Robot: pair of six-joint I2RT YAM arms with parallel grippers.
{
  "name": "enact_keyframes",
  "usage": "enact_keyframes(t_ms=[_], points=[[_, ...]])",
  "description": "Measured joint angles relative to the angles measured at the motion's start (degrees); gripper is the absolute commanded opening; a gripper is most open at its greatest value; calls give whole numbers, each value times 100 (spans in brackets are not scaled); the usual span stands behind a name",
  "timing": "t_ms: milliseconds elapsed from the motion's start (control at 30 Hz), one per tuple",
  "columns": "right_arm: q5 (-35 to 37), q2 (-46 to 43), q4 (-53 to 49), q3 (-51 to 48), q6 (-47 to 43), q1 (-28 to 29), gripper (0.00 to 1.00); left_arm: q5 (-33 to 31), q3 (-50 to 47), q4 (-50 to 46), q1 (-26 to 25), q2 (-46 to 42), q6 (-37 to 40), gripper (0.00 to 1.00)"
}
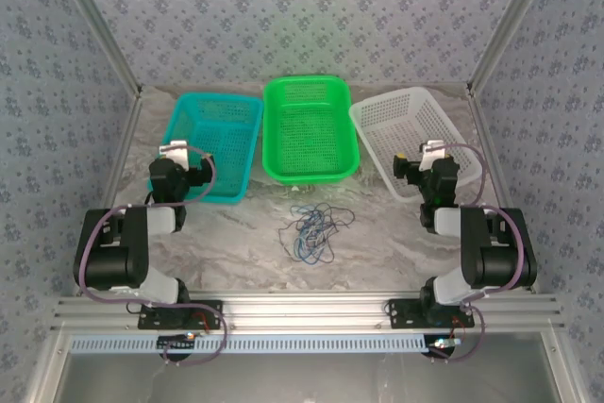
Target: Untangle the cables
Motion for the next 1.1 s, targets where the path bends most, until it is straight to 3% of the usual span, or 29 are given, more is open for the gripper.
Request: enact_keyframes(t_ms=[867,1100], points=[[-11,-7,-37,9,20,-7,100,0,0,0,0,0,0,100],[-76,-332,-2022,835,39,-66,100,-20,151,-358,-2,-26,-4,99]])
